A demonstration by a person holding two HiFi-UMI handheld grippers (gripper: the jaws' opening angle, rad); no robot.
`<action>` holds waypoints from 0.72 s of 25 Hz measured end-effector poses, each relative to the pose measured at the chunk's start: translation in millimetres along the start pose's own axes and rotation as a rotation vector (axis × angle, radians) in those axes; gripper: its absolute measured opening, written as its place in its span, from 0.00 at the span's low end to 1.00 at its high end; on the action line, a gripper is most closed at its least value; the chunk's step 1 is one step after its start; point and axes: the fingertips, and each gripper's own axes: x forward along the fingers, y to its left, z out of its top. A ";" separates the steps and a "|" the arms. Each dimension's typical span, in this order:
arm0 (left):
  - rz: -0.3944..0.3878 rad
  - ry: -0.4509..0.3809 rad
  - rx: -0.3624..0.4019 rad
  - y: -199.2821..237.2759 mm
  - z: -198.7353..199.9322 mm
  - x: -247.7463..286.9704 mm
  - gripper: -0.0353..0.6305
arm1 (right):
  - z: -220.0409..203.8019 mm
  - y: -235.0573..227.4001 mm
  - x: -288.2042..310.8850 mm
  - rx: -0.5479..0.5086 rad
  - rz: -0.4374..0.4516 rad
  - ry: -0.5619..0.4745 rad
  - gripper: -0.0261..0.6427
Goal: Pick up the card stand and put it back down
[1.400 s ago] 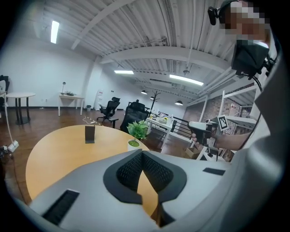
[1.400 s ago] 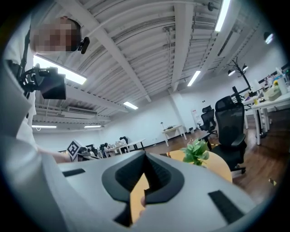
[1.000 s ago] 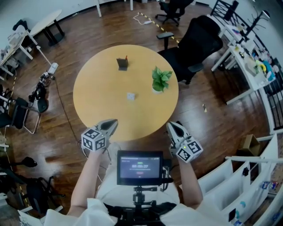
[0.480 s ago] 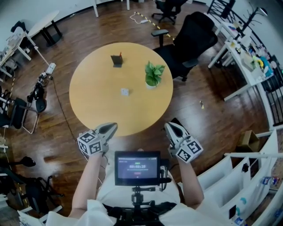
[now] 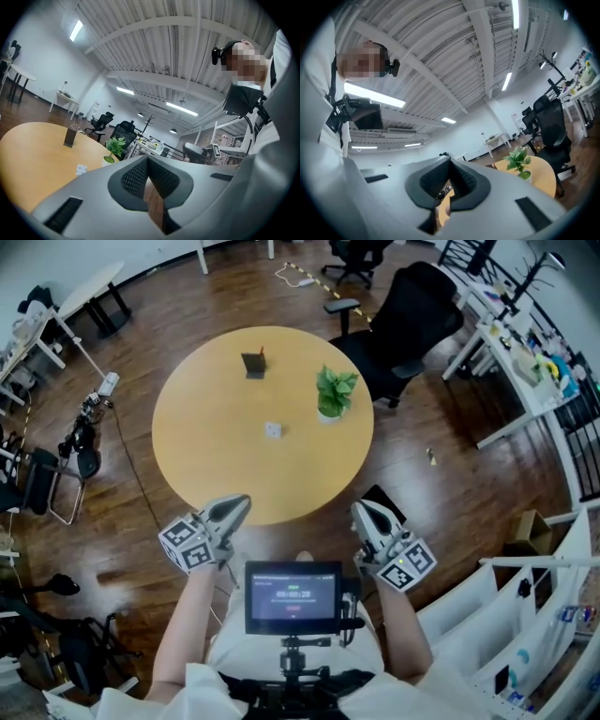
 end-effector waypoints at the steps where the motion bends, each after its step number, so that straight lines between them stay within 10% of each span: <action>1: -0.008 0.007 -0.003 0.9 -0.2 -3.3 0.05 | 0.9 4.0 4.6 -0.010 -0.009 -0.006 0.04; 18: -0.106 0.069 -0.026 52.0 25.2 -58.0 0.05 | -19.1 56.8 58.0 -0.065 -0.191 -0.037 0.04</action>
